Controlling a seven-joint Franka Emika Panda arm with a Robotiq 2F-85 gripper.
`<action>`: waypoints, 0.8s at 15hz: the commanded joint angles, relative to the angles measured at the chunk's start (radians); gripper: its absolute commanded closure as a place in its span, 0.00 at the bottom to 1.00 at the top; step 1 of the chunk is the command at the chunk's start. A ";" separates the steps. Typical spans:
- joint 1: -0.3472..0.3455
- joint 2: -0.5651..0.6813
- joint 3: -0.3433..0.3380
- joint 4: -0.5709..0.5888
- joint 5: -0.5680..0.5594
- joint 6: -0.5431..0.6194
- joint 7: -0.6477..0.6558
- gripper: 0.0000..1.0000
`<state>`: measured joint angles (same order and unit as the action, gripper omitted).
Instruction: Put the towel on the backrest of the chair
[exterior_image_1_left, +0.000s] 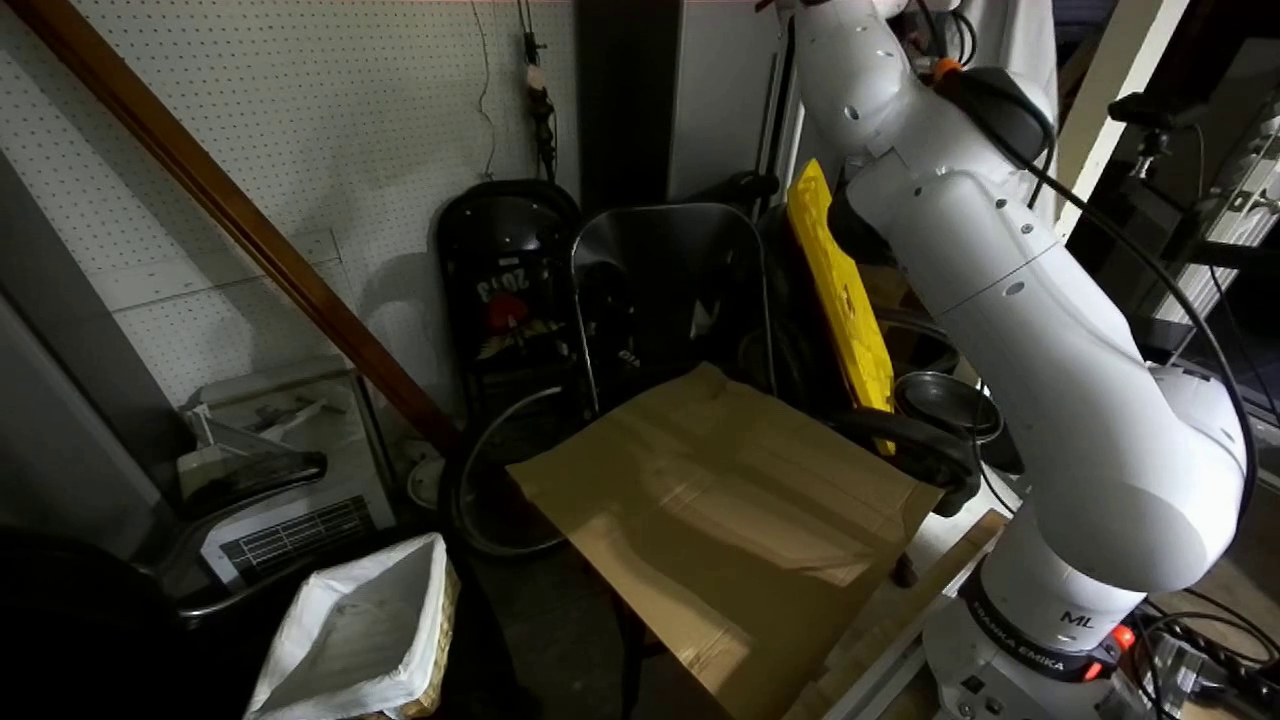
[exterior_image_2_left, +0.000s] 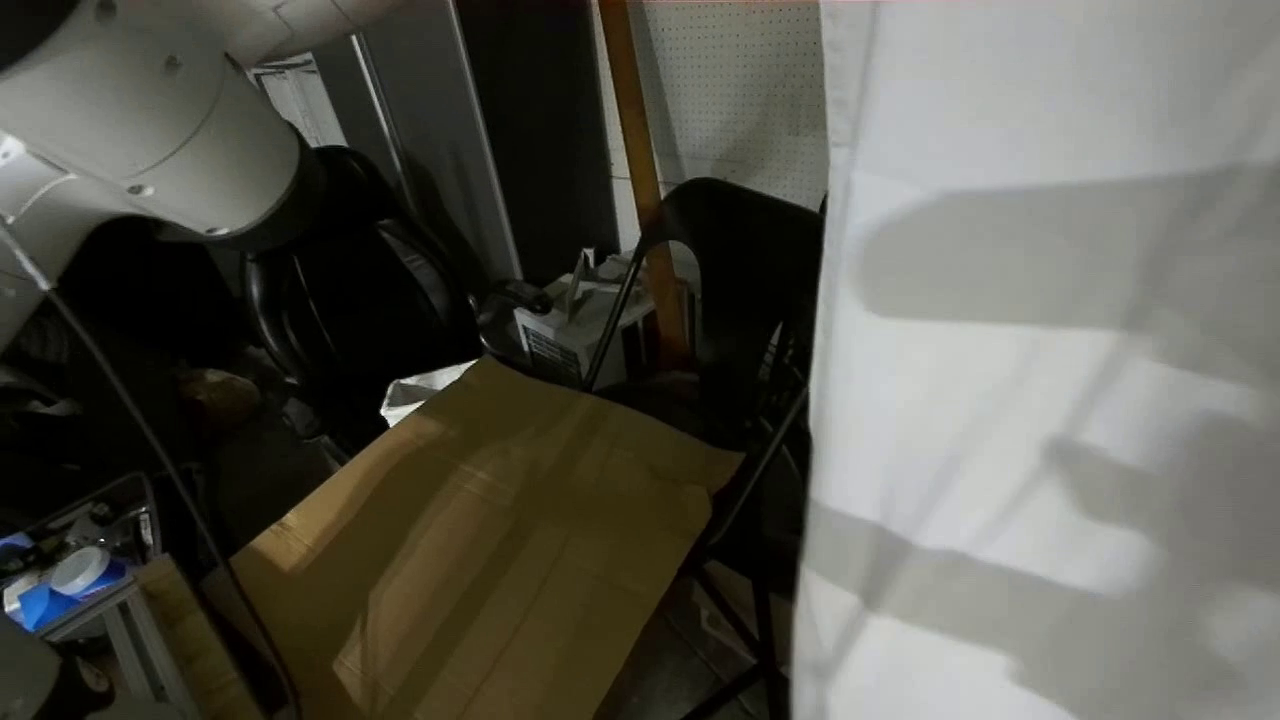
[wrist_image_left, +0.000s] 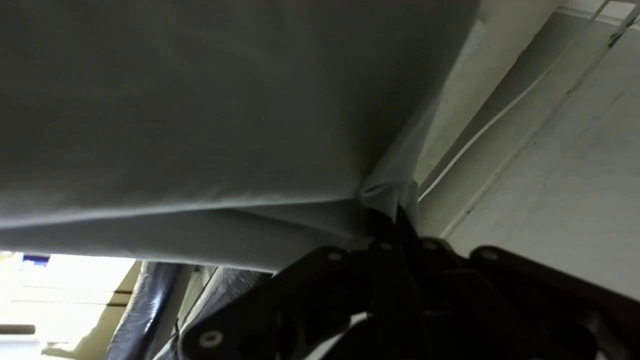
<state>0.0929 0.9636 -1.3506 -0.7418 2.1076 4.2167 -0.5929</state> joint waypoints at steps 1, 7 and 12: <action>0.001 0.008 -0.007 0.000 0.000 0.000 0.006 0.98; -0.007 0.010 -0.022 0.000 0.002 0.000 0.012 0.98; 0.041 0.018 -0.063 -0.036 0.109 0.016 -0.016 1.00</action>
<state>0.0916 0.9753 -1.3635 -0.7453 2.1219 4.2157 -0.5817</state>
